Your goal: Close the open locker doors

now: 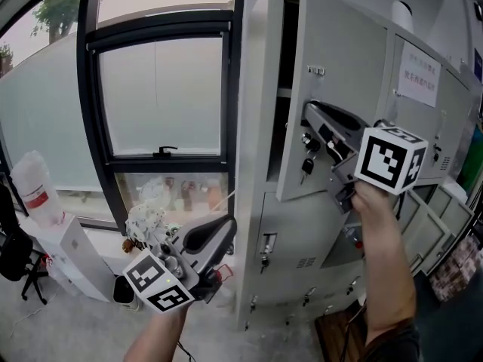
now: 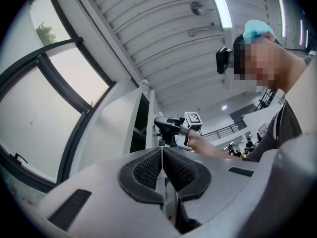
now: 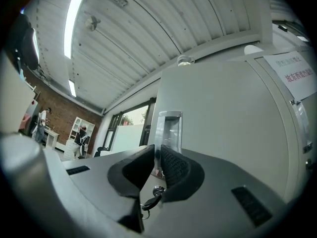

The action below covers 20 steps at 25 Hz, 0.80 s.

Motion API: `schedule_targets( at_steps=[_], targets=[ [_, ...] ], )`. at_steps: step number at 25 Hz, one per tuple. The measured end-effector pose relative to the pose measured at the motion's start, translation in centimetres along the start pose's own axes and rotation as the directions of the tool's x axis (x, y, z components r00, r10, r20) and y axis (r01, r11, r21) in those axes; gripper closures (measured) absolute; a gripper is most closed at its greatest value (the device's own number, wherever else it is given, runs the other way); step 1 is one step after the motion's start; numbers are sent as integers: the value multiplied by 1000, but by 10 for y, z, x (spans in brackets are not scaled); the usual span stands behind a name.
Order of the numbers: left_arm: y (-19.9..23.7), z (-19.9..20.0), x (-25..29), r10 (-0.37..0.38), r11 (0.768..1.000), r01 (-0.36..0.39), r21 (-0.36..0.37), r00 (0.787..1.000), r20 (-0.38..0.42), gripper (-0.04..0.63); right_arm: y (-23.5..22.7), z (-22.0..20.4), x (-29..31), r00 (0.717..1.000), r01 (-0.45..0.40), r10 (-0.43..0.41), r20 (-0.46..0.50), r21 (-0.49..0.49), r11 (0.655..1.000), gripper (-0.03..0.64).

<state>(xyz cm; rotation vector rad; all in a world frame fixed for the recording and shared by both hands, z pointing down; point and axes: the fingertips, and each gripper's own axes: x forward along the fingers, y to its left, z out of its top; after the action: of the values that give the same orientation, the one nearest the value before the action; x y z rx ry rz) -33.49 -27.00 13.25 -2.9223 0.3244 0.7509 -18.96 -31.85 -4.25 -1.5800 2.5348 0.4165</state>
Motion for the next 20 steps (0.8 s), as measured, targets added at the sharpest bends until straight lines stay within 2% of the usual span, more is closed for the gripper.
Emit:
schedule_targets(
  at_steps=[20],
  targets=[
    [29,-3,-9,34,999,-34,4,999,-8,583,-14,-10,29,1000,17,-17,9,10,1000,574]
  ],
)
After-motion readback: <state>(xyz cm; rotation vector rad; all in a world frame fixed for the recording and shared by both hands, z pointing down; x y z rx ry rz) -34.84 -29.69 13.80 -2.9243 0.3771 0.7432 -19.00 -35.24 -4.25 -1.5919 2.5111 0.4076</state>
